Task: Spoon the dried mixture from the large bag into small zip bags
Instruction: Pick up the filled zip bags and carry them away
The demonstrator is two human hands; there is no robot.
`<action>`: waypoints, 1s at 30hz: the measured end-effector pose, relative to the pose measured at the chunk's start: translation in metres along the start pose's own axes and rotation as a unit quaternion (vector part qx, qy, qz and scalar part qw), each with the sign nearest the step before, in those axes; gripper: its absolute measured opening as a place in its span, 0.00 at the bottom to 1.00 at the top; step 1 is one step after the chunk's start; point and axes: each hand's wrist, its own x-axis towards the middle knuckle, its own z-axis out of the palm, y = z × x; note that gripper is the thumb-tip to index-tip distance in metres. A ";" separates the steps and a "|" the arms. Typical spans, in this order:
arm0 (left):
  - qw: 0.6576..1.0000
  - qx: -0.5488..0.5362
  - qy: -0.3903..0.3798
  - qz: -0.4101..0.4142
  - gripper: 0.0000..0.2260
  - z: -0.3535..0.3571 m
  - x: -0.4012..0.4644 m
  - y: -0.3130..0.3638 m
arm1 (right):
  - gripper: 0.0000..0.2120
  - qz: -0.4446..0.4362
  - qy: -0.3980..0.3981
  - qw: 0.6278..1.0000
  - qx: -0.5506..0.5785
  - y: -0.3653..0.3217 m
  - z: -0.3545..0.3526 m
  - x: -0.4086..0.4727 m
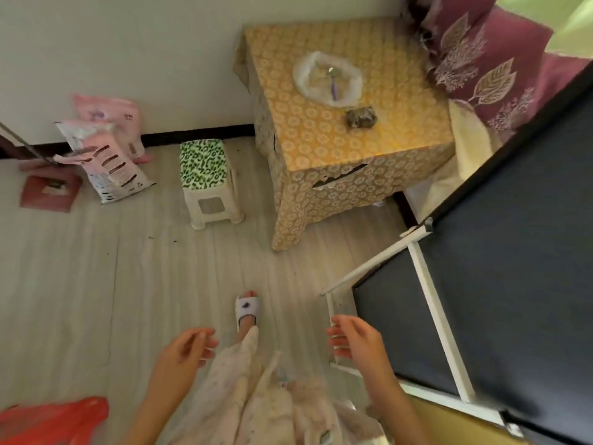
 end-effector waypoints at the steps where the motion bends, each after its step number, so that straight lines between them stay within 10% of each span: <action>1: 1.000 0.002 -0.006 0.000 0.11 0.000 0.019 0.009 | 0.09 0.004 0.008 1.000 0.004 -0.010 0.007 0.013; 19: 0.971 0.090 -0.192 0.112 0.12 0.036 0.357 0.254 | 0.09 0.003 0.118 0.985 0.122 -0.221 0.094 0.210; 30: 0.992 0.036 -0.121 0.018 0.10 0.118 0.429 0.278 | 0.08 0.043 0.098 0.990 0.088 -0.314 0.032 0.363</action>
